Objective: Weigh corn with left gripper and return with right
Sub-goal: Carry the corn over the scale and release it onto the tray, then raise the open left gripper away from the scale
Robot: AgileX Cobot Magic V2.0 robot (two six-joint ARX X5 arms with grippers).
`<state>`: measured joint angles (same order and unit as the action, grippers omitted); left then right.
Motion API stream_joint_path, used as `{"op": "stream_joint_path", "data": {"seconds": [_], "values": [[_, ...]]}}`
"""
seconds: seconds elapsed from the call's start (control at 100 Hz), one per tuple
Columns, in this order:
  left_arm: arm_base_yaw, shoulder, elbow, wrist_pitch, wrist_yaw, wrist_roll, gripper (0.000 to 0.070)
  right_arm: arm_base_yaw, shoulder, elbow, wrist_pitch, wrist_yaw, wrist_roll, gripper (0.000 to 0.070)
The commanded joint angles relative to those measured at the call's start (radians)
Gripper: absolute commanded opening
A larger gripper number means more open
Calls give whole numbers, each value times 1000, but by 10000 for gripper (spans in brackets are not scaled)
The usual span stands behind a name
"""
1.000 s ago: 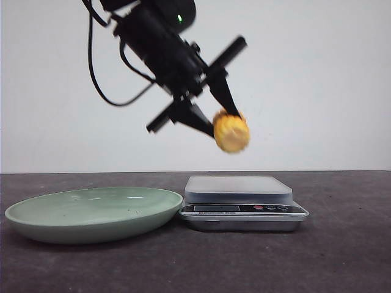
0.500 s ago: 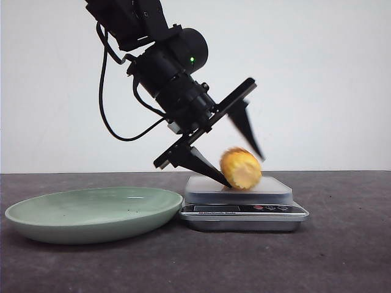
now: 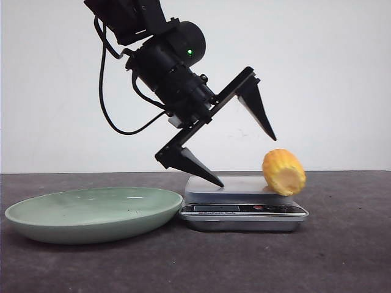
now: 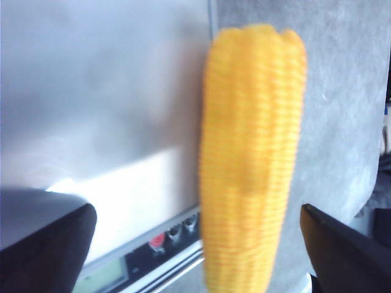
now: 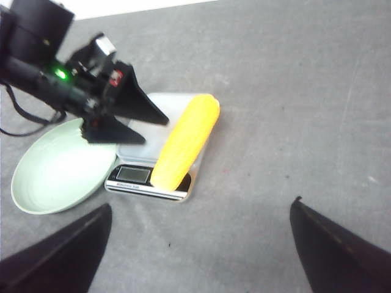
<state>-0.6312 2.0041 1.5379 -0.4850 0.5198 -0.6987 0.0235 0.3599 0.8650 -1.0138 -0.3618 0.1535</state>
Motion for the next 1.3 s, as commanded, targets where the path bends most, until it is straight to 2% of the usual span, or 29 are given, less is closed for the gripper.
{"op": "stream_joint_path", "data": {"seconds": [0.0,0.16,0.33,0.43,0.5,0.76,0.96,1.01,1.16,1.22,1.29], "values": [[8,-11,14,0,-13,0,700,0,3,5,-8,5,-9,573],[40,-93,19,0,-45,21,700,0,3,5,-31,5,-13,573],[63,-240,19,-21,-104,110,699,0,3,5,-34,5,-13,573],[66,-354,19,-56,-157,176,592,0,3,5,-34,5,-12,573],[66,-445,19,-85,-194,216,551,0,3,5,-33,4,-12,573],[66,-787,19,-196,-221,276,551,0,3,5,-2,-26,14,573],[66,-1025,19,-407,-389,368,542,0,7,5,137,-60,85,573],[66,-1077,19,-470,-432,380,473,0,20,5,185,-60,105,573],[66,-1206,19,-632,-528,410,136,1,89,5,280,-72,139,573],[66,-1250,19,-676,-563,411,56,1,131,5,303,-98,150,573],[66,-1294,19,-711,-592,411,14,2,189,5,332,-137,159,573]]}}
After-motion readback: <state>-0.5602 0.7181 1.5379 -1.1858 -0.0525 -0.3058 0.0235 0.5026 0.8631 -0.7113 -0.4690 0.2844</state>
